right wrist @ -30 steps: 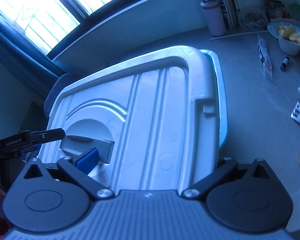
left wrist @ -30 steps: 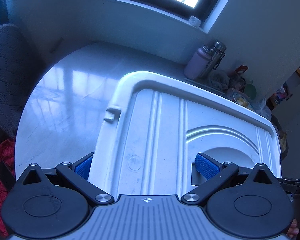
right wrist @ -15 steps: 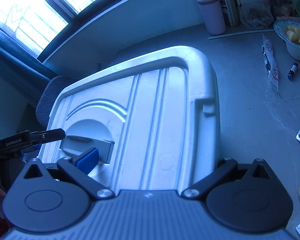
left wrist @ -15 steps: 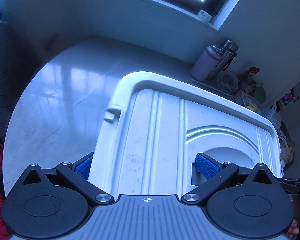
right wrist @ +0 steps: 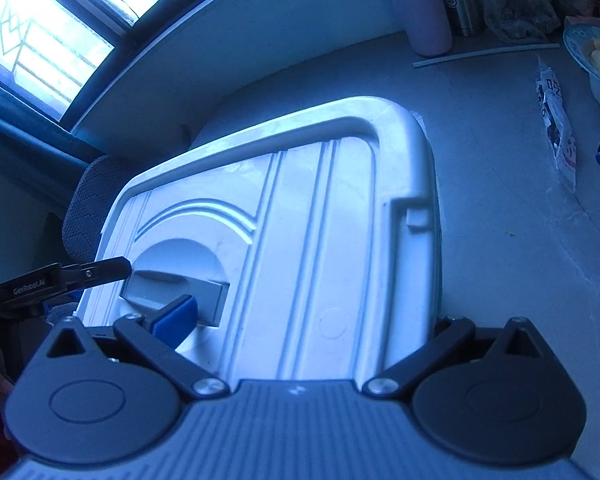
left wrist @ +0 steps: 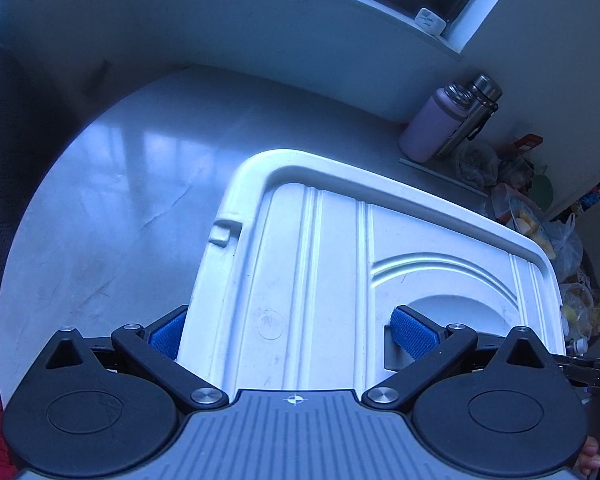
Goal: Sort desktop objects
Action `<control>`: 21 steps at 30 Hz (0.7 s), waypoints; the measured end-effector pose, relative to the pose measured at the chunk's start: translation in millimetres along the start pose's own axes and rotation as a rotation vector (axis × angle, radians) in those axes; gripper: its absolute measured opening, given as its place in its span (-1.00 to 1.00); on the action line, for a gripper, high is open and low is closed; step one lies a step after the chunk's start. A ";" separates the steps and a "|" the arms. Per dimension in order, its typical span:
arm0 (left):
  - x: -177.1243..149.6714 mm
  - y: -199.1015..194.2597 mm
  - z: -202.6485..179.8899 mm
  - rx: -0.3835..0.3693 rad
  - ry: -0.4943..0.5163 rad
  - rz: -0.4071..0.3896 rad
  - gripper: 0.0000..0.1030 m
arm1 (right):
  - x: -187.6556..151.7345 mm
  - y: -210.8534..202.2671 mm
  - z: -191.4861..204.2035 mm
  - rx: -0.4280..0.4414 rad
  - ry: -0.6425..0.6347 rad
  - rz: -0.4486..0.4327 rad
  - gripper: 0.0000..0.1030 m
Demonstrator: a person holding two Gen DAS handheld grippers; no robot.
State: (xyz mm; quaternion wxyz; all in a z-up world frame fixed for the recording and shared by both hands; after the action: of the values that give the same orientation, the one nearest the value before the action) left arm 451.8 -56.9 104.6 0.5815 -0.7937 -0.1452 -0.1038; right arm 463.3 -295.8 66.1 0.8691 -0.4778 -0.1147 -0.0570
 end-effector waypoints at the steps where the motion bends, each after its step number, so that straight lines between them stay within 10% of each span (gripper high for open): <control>1: 0.3 1.5 1.2 -0.003 -0.004 -0.001 1.00 | 1.0 0.0 0.5 -0.006 -0.005 -0.001 1.00; 21: -0.2 12.9 7.9 0.044 0.020 0.010 1.00 | 6.9 -16.5 2.5 -0.233 -0.054 0.000 1.00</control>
State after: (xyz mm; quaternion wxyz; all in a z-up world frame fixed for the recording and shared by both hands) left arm 456.1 -53.0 90.5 0.6010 -0.7802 -0.1376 -0.1056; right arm 466.2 -302.5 82.7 0.8044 -0.5768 -0.1304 -0.0570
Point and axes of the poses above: each gripper's, at about its wrist camera, not at the fingertips, and y roughly the way its jaws point, z to its left, x to its top, the point moved 9 cm from there along y, roughly the way its jaws point, and after that the axes turned 10 degrees about z, right-handed, at the moved point
